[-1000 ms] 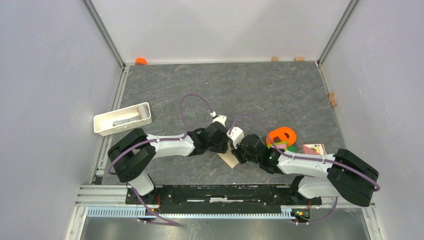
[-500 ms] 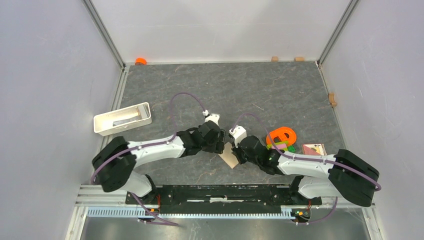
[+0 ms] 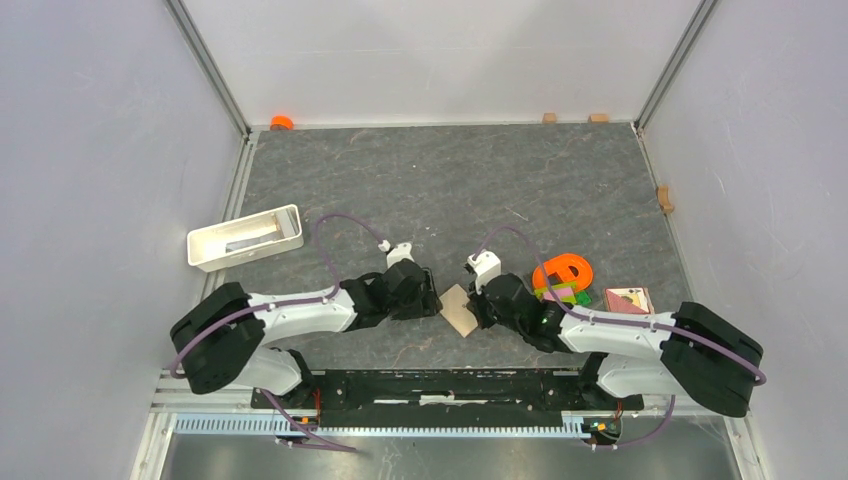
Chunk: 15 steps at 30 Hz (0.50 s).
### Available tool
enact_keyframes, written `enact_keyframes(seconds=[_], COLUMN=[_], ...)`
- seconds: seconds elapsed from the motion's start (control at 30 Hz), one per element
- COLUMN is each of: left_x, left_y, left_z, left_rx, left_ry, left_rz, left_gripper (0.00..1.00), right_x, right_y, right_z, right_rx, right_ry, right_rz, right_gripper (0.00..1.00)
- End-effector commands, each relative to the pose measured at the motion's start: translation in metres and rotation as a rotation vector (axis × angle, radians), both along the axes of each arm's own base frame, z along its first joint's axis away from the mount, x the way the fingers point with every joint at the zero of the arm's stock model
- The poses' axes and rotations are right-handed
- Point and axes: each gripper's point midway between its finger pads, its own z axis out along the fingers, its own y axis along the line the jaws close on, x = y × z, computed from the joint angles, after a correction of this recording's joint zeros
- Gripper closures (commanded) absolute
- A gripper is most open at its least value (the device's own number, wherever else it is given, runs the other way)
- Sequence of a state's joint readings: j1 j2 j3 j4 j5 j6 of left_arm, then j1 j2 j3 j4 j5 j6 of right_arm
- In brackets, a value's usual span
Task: Put the credit cards into the card holder
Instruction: Close the card holder at the center of the board.
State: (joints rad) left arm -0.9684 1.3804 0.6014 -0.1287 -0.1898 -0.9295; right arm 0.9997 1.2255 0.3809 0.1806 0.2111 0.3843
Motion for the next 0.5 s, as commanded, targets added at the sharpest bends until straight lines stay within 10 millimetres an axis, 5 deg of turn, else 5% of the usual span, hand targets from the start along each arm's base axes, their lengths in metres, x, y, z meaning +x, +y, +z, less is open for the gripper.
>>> enact_keyframes(seconds=[0.0,0.47], left_x=[0.006,0.004], left_y=[-0.022,-0.019], left_z=[0.002,-0.027], left_rx=[-0.126,0.019], left_ry=[0.015,0.045], left_rz=[0.070,0.005], left_gripper=[0.28,0.40], right_x=[-0.004,0.002], right_y=[-0.007,-0.001], right_z=[-0.005,0.008], right_rx=[0.015,0.082], right_ry=[0.016,-0.028], right_rz=[-0.025,0.007], right_gripper=[1.00,1.00])
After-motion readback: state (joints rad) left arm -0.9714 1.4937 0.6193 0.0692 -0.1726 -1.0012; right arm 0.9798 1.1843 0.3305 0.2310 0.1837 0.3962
